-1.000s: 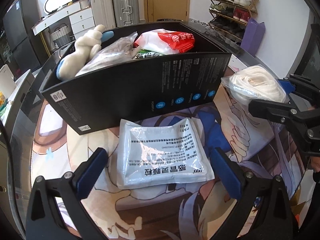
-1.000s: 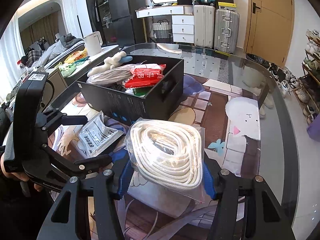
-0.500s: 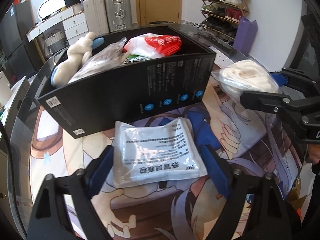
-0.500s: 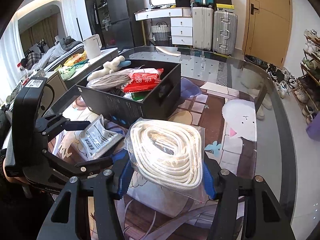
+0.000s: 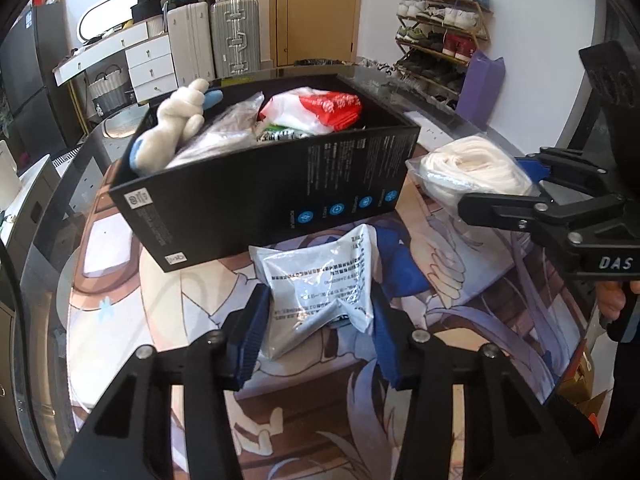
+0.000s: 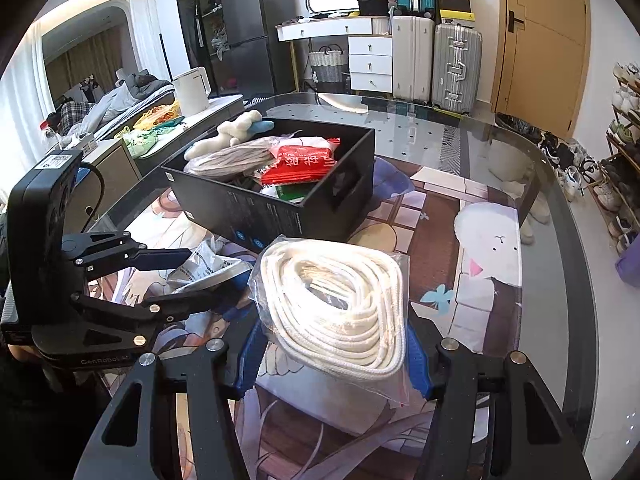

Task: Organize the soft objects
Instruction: 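Carry the white pouch and bagged rope over the black box with both tools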

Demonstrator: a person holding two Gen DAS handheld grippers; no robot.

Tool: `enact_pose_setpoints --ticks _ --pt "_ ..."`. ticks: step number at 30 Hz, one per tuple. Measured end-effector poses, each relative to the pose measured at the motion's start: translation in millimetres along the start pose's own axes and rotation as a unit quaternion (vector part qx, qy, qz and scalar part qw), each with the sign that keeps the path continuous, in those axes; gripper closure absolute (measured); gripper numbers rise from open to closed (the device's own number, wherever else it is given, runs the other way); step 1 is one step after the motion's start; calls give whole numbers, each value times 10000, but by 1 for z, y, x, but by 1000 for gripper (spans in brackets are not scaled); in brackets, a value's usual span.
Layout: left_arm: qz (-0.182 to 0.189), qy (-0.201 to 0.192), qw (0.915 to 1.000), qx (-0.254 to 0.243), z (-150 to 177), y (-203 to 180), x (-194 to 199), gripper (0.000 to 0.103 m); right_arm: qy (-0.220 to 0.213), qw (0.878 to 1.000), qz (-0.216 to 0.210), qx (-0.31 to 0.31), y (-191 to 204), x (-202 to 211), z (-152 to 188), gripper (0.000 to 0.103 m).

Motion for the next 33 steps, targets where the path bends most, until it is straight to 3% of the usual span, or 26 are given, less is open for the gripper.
enact_pose_setpoints --ticks 10,21,33 --pt "338 -532 9979 150 -12 5 49 56 -235 9997 2 54 5 12 -7 43" --pt "146 -980 9946 304 -48 32 87 56 -366 9992 -13 158 18 15 -15 43" --pt "-145 -991 9945 297 -81 62 71 56 -498 9981 -32 360 39 3 -61 43"
Point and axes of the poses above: each gripper's, at about its wrist camera, not at the fingertips, and x roughly against the way its jaws point, y to its left, z to its underside, the point moved 10 cm from there along -x, roughly the way its jaws point, and after that the axes turned 3 degrees about -x, right-handed, at the moved point
